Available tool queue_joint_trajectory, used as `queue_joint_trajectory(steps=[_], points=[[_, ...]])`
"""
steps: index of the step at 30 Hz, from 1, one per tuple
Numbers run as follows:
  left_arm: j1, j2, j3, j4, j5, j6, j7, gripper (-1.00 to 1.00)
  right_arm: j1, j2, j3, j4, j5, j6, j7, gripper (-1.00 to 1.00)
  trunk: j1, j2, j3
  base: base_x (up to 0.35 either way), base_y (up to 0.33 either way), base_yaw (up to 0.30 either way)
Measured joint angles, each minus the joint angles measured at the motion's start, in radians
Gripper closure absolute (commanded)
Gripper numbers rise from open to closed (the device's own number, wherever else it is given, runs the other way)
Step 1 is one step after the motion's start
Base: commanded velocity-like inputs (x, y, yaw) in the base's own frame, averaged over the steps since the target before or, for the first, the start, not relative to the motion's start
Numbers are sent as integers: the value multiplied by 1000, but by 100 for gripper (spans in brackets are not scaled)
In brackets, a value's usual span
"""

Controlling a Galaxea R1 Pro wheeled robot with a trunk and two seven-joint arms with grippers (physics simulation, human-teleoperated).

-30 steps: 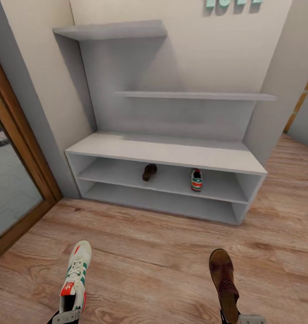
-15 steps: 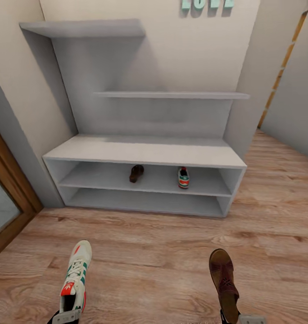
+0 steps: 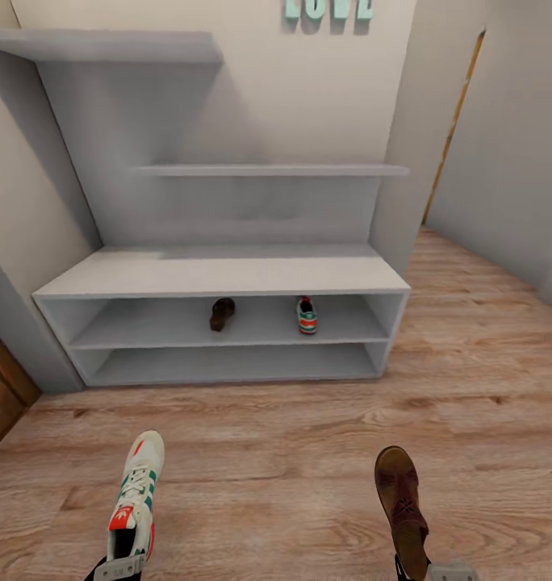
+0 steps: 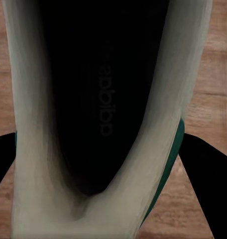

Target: Pick up the two gym shoes and the two sandals from the corridor floor and place them onto the hallstand (shoe rack) in the corridor, making sure they are on the rack and not on the floor. Arrange them so the two gym shoes are next to each other and the two sandals are next to each other.

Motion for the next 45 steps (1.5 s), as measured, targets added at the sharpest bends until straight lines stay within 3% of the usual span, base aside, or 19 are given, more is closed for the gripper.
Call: queue_joint_trajectory(steps=[36,42,45], points=[[-6,-2,-5,-1,-6,18,4,100,0,-2,0,13,3,0,3,100,0,0,0,52,-40,-31],[-28,-9,-19,-5,-11,49,6,100,0,-29,-6,-48,3,1,2,100,0,0,0,0,0,0],[-75,-8,-42,-11,-12,137,8,100,0,-88,-30,-72,-4,4,0,100,0,0,0,0,0,0]])
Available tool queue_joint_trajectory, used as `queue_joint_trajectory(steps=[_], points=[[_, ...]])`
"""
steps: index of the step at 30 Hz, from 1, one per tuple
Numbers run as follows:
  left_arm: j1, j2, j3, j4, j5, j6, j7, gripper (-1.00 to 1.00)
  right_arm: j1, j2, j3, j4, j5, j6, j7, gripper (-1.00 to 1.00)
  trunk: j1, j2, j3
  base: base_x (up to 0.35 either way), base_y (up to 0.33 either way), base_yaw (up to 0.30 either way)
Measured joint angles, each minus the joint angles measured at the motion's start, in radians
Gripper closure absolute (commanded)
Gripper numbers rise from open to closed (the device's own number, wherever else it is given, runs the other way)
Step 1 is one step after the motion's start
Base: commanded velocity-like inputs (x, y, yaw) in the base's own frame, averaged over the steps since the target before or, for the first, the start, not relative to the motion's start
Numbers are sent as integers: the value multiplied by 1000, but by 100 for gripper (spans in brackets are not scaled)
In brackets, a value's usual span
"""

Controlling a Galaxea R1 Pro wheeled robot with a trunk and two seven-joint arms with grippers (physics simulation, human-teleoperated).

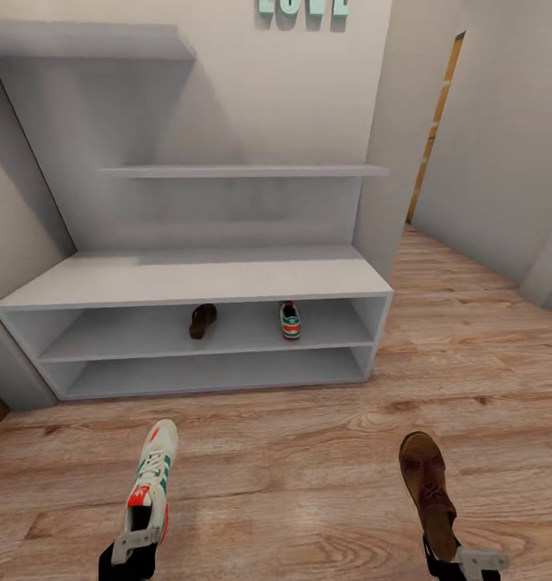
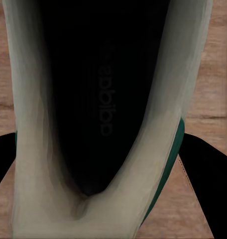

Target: Pick up the two gym shoes and the two sandals from the corridor floor and place them onto the hallstand (shoe rack) in the corridor, making sure they are on the rack and not on the floor. Arrange them so the two gym shoes are next to each other and the two sandals are next to each other.

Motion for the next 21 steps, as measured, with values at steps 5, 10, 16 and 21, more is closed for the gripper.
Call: queue_joint_trajectory(steps=[5,10,16,21], points=[[-101,-2,-48,-9,2,161,-2,100,0,-76,-136,-13,-28,30,2,100,0,0,0,0,0,0],[-215,-9,-103,-10,4,299,-2,100,0,-116,-266,-34,-39,135,5,100,0,0,0,0,0,0],[-371,-59,-165,-6,7,518,1,100,0,-140,-369,-77,-43,302,8,100,0,0,0,0,0,0],[-467,-93,-195,-7,4,609,11,100,1,-149,-453,-103,-42,347,59,100,0,0,0,0,0,0]])
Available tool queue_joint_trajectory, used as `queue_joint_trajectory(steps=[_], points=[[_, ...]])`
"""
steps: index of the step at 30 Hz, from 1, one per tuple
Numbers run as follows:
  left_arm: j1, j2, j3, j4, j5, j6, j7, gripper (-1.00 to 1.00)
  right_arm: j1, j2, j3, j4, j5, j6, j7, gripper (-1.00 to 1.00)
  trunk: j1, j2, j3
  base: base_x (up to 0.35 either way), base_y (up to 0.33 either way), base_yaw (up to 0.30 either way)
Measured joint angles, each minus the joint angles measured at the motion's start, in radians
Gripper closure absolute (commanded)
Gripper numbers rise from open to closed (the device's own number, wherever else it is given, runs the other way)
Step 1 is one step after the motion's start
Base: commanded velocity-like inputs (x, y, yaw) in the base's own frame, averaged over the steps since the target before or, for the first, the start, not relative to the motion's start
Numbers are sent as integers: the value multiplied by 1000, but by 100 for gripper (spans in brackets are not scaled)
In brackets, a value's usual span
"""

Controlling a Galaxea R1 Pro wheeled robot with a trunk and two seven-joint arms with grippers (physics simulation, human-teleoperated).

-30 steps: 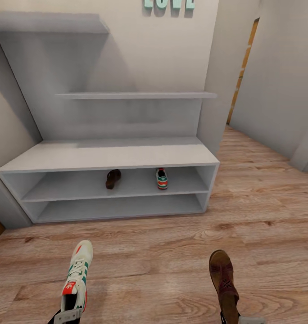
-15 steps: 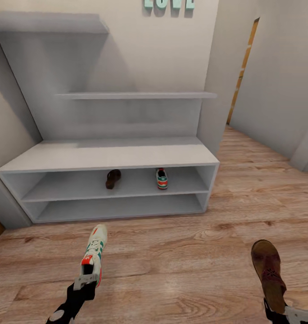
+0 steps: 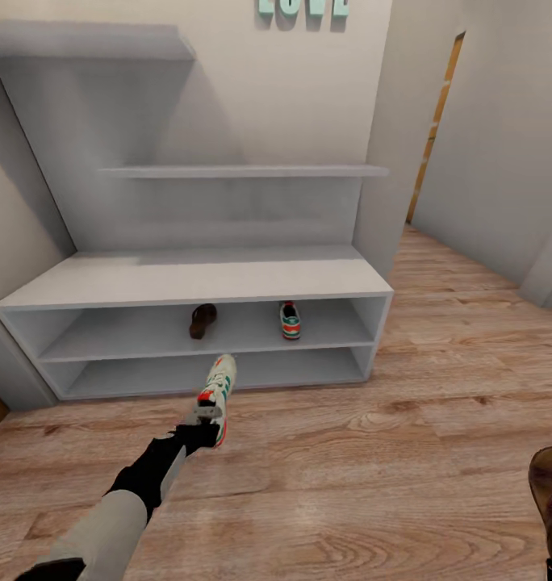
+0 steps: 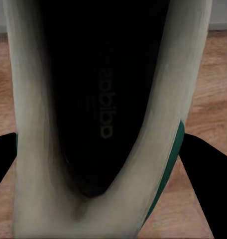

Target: Pick up the two gym shoes and the two sandals from the corridor floor and place them onto the hallstand (shoe rack) in the corridor, making sure they are on the rack and not on the floor. Arrange them so the two gym shoes are next to each other and the two sandals are next to each other.

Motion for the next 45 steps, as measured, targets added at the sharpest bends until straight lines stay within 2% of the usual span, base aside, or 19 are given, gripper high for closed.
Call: queue_joint_trajectory(steps=[1,2,3,4,7,8,9,12,15,19,21,37,45], points=[[-55,-4,-7,18,-5,56,2,100,1,-4,-96,-5,1,56,77,100,0,0,0,0,0,0],[-85,-3,-7,-5,-3,80,3,100,0,-5,-132,-6,2,89,101,100,0,0,0,0,0,0],[-86,-3,-7,2,-6,91,4,100,0,-6,-148,-7,2,105,110,100,0,0,0,0,0,0],[-121,-1,-8,3,-5,133,5,100,1,-9,-220,-9,2,164,131,100,0,0,0,0,0,0],[-172,-2,-7,1,-2,156,5,100,0,-11,-301,-25,0,192,142,100,0,0,0,0,0,0],[-173,0,-8,1,-3,157,6,100,0,1,-309,-67,-2,196,144,100,0,0,0,0,0,0],[-172,1,-10,1,-4,156,6,100,0,15,-309,-93,-1,197,144,100,0,0,0,0,0,0],[-170,2,-11,0,-4,154,6,100,0,35,-311,-121,0,197,144,100,0,0,0,0,0,0],[-171,3,-11,-1,-4,155,5,100,0,45,-311,-133,0,198,144,100,0,0,0,0,0,0],[-171,3,-11,-1,-4,157,4,100,0,49,-312,-136,0,198,144,100,0,0,0,0,0,0],[-171,1,-11,0,-6,158,4,100,0,50,-312,-134,1,198,144,100,8,-14,-7,0,0,0],[-171,7,-11,0,-7,154,7,100,0,51,-312,-127,2,198,144,100,15,-18,-91,0,0,0],[-170,6,-13,-1,-7,149,11,100,0,51,-312,-128,3,196,143,100,15,-18,-100,0,0,0]])
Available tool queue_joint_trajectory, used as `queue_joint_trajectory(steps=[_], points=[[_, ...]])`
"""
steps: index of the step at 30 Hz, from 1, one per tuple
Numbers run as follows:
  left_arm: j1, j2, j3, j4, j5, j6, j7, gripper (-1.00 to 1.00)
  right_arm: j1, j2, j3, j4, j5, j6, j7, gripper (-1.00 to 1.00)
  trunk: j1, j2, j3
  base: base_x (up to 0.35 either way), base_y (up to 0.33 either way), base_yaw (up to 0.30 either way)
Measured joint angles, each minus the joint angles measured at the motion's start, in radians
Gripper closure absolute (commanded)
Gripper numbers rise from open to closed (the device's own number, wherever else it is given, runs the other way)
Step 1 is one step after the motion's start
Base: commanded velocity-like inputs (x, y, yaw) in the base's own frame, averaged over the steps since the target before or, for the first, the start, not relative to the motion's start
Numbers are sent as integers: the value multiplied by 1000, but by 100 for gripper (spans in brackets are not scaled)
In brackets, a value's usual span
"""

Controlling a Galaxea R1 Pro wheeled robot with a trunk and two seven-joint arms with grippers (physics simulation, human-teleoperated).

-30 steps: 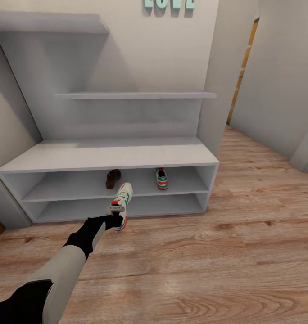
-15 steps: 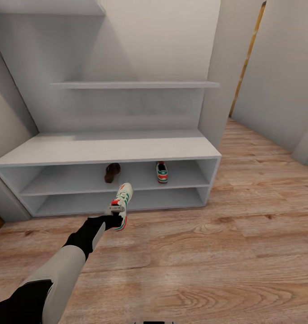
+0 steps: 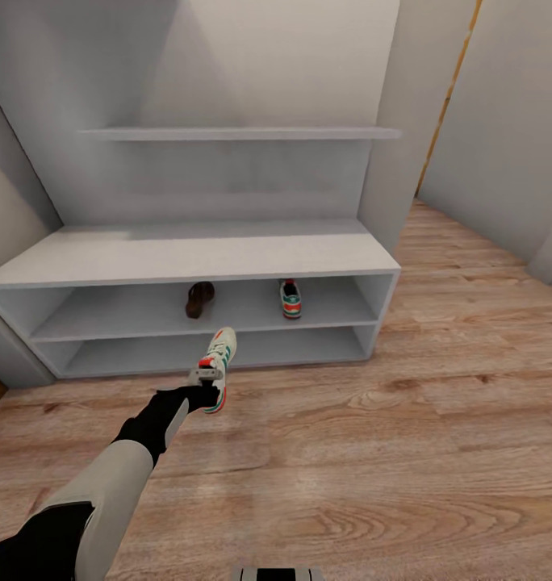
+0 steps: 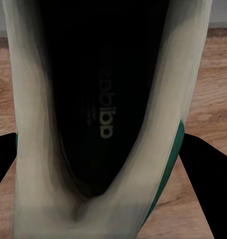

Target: Pick up the two gym shoes and the two sandals from the corridor floor and place them onto the hallstand (shoe rack) in the corridor, making sure they are on the rack and not on the floor. Arrange them so the two gym shoes are next to each other and the two sandals are next to each other.

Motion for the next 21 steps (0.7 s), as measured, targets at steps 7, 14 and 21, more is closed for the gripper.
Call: queue_joint_trajectory(steps=[7,14,21], points=[[1,-1,-1,0,0,-5,27,100,0,0,0,0,2,-2,1,100,0,0,-1,30,-15,0],[0,0,-1,0,1,-7,50,100,0,0,0,0,2,-3,1,100,0,0,-1,195,-135,0],[0,0,0,0,1,-7,54,100,0,0,1,1,2,-2,1,100,0,0,-1,234,-172,0]])
